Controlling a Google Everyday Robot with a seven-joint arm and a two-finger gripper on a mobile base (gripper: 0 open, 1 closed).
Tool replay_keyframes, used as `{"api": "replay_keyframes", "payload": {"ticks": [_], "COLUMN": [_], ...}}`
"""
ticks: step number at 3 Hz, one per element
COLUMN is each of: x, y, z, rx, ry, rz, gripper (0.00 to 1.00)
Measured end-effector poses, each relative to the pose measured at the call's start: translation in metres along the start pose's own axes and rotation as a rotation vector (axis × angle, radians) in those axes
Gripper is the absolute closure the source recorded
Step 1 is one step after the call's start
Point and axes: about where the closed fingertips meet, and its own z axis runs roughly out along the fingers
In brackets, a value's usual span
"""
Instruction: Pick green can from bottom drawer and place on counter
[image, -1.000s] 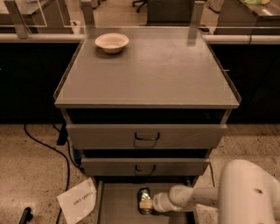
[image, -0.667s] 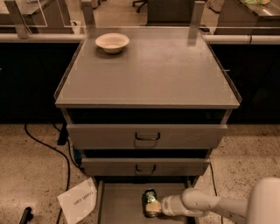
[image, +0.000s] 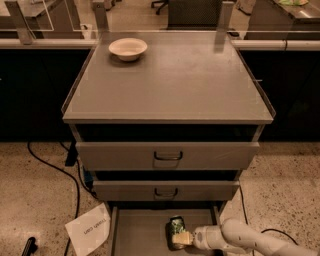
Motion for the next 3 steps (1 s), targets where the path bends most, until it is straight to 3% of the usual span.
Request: {"api": "replay_keyframes", "payload": {"ticks": [1, 3], "x": [0.002, -0.042], "y": [0.029, 0.156], "z": [-0.011, -0.079], "rx": [0.0, 0.08], "ry": [-0.016, -0.207], "rz": [-0.035, -0.196], "gripper": [1.0, 1.0]}}
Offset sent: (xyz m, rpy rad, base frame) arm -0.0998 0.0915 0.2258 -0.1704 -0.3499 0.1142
